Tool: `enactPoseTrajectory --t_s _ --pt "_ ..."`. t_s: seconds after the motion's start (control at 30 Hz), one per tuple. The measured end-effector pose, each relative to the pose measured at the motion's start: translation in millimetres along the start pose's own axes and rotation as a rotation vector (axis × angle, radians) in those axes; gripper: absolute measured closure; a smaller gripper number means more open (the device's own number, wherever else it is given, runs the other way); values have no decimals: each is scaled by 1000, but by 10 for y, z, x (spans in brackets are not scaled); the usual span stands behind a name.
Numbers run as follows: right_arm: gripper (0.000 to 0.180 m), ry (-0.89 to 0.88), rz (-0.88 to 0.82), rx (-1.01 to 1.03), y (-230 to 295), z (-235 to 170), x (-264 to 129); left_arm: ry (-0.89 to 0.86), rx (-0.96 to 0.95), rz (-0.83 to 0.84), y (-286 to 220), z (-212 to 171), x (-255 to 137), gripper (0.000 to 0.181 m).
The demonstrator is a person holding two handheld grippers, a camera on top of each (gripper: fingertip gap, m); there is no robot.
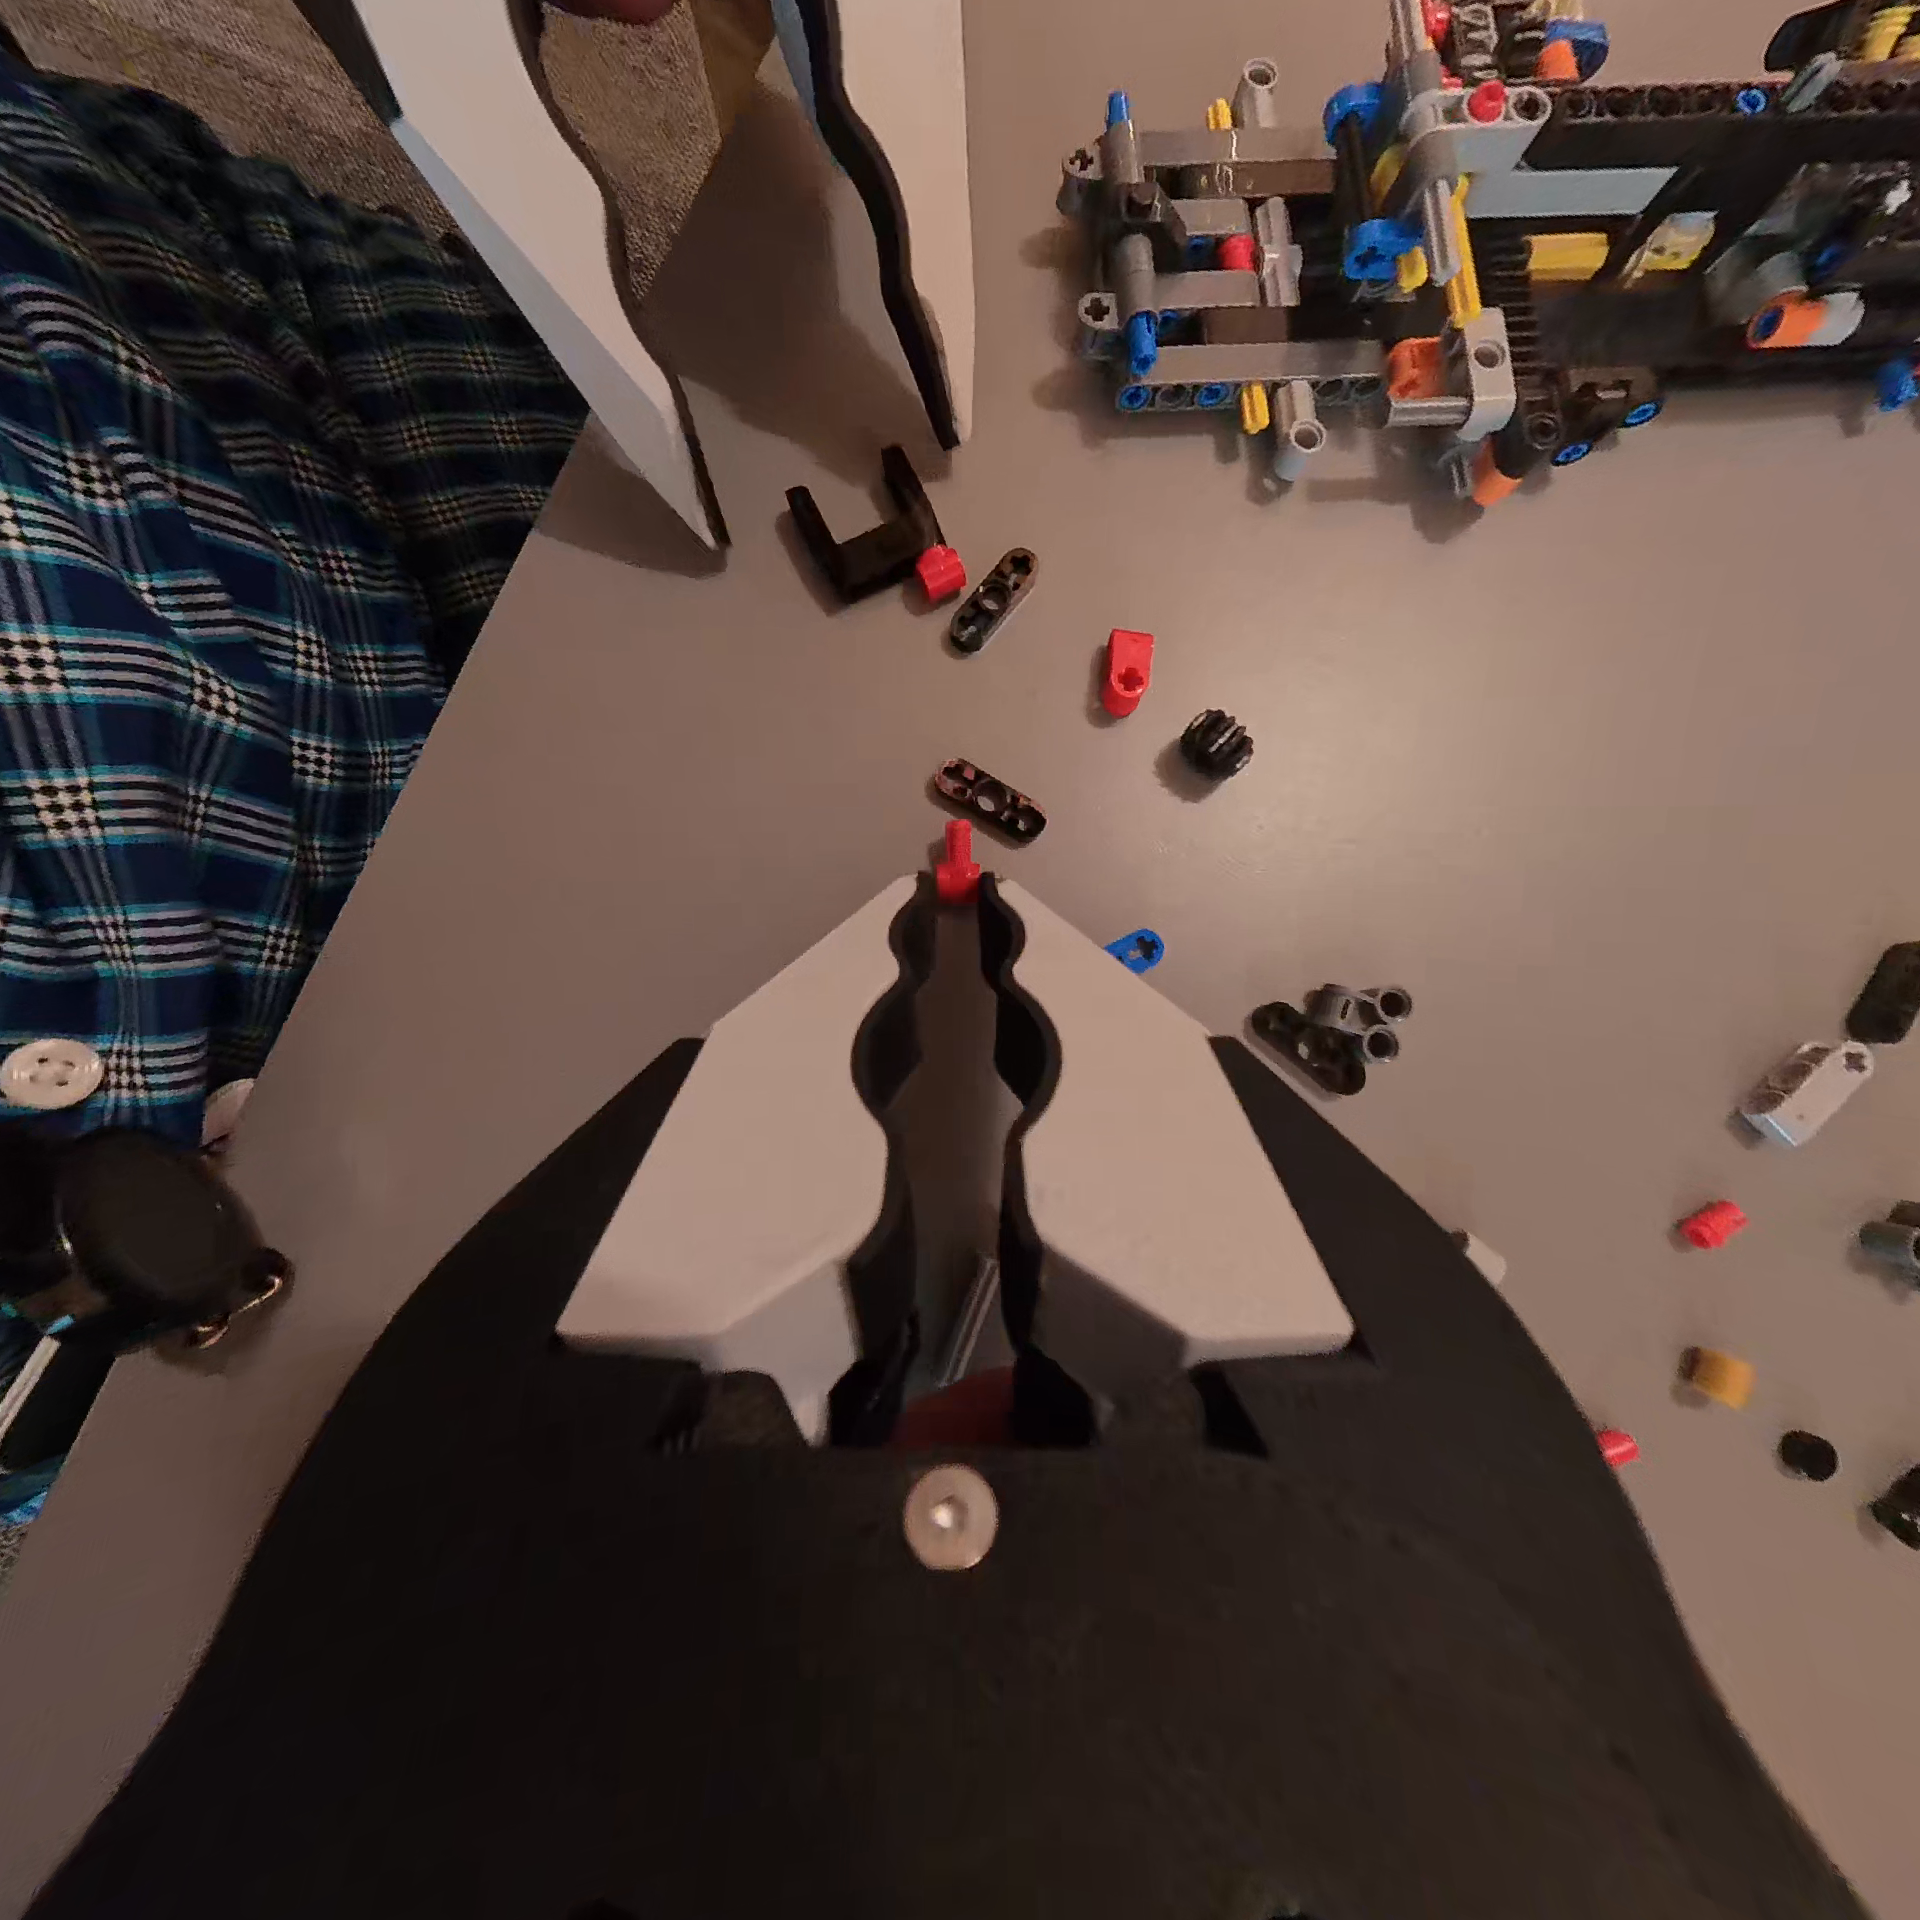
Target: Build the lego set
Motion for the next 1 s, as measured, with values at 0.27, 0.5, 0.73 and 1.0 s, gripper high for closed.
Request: enactPoseTrajectory --t_s 0.27,0.5,0.73,1.0 --pt "175 -38 61 -93 122 194 101 -6 10 -25 -16 58 70 153" --pt "175 -34 114 -166 151 310 210 -9 20 -46 -16 70 84 157" --pt "175 -38 167 -189 120 330 227 -11 49 -76 -2 76 94 157" --pt "175 57 171 -252 120 362 225 -22 61 -86 2 74 100 157"
Point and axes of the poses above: each gripper's, where its closed fingertips meet, x out along the fingers, z out of its top, y = z × x across the jaws, the point moved 4 cm from there along -x, back along the fingers, and after that the axes turned 6 degrees about y, right-handed, at the moved point
